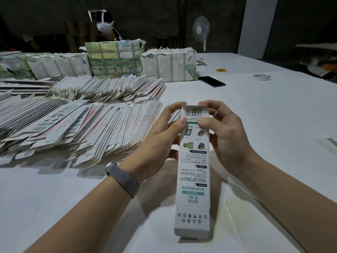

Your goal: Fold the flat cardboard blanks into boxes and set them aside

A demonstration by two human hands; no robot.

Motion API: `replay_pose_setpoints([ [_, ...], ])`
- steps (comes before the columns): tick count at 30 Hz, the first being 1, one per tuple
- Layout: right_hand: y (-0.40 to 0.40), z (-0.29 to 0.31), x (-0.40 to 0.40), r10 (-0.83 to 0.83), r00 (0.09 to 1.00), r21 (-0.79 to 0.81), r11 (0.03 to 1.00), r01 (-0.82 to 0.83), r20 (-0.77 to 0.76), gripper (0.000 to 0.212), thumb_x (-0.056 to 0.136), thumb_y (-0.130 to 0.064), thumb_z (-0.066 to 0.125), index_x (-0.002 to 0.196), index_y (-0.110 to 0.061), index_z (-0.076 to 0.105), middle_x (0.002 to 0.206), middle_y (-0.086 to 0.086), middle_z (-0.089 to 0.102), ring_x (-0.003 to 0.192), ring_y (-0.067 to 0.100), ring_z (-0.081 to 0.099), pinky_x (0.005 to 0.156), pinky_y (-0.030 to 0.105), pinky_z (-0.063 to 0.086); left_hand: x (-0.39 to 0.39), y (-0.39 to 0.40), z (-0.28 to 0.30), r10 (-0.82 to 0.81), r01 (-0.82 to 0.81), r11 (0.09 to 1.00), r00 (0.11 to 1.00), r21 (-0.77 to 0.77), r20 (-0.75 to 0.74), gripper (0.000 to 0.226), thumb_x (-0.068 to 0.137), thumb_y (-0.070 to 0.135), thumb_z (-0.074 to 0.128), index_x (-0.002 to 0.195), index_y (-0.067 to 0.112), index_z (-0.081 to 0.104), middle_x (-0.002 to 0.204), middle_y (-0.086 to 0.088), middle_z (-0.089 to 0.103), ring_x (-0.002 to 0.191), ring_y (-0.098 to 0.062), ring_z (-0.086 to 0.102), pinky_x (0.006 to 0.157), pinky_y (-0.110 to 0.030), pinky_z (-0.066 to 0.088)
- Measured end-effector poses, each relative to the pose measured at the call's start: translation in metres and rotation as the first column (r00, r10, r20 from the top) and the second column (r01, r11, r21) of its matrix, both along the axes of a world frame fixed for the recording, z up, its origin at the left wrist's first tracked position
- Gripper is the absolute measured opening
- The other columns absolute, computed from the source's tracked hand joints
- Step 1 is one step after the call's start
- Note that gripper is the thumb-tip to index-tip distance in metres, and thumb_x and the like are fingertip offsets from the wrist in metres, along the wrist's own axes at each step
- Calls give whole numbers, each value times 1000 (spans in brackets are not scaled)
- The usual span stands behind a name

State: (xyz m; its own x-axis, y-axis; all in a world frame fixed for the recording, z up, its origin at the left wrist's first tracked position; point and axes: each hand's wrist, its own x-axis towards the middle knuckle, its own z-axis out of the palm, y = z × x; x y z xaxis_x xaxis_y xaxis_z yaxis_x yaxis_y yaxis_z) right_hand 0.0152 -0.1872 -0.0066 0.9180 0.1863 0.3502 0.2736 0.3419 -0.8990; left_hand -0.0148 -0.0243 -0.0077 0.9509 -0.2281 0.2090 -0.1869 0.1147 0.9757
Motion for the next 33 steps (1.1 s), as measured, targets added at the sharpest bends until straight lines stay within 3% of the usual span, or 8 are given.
replay_pose_setpoints([
  [3,-1,0,1,22,1000,-31,999,-22,-19,27,77,-12,63,102,-21,65,102,7,67,81,21,70,67,34,59,0,-1,0,15,-15,1000,1000,20,1,23,106,27,46,120,42,54,87,-4,72,72,-21,64,57,-33,50],
  [7,2,0,-1,40,999,-70,997,-42,-23,24,82,-17,60,102,-29,64,101,13,68,78,25,69,70,43,58,1,-2,2,38,-38,999,999,11,-4,24,107,27,47,114,47,58,95,-15,68,84,-34,59,65,-40,47],
  [12,2,1,-1,23,1000,-105,994,-25,-21,23,88,-13,61,100,-32,67,94,10,70,74,19,70,60,33,56,1,-1,3,52,-52,999,999,15,-11,24,108,27,45,114,46,58,93,-11,71,81,-33,60,61,-35,47],
  [16,3,-1,-2,35,999,-95,995,-36,-14,25,85,-20,59,102,-36,68,96,13,68,78,24,70,70,45,59,0,-2,3,49,-49,999,999,20,9,28,108,26,44,117,50,58,92,-11,71,80,-32,63,61,-36,51],
  [19,4,-1,-3,27,1000,-85,996,-28,-16,23,87,-18,58,102,-32,68,95,14,67,79,29,69,74,50,57,-1,-4,3,27,-28,999,999,41,30,31,109,27,43,113,53,59,86,-5,71,75,-25,64,55,-33,54],
  [24,4,1,-5,-61,998,-75,995,59,-20,25,98,-4,53,90,-24,65,92,26,61,74,31,65,68,41,55,0,-6,-1,24,-26,998,998,49,52,22,107,30,47,111,47,61,86,-8,72,74,-26,65,59,-38,54],
  [28,2,5,-2,-137,990,-72,988,134,-42,16,99,-10,56,84,-16,58,82,12,63,73,29,64,70,41,52,-1,-9,-3,6,-12,998,997,66,80,22,97,38,51,113,46,64,93,-8,74,77,-26,70,57,-39,59],
  [33,2,5,-3,-166,983,-99,983,157,-83,10,99,-18,58,89,-16,59,89,18,65,72,31,68,71,42,56,-1,-9,-4,-8,2,998,996,63,89,22,98,37,51,114,44,65,98,-12,75,80,-27,72,56,-40,60],
])
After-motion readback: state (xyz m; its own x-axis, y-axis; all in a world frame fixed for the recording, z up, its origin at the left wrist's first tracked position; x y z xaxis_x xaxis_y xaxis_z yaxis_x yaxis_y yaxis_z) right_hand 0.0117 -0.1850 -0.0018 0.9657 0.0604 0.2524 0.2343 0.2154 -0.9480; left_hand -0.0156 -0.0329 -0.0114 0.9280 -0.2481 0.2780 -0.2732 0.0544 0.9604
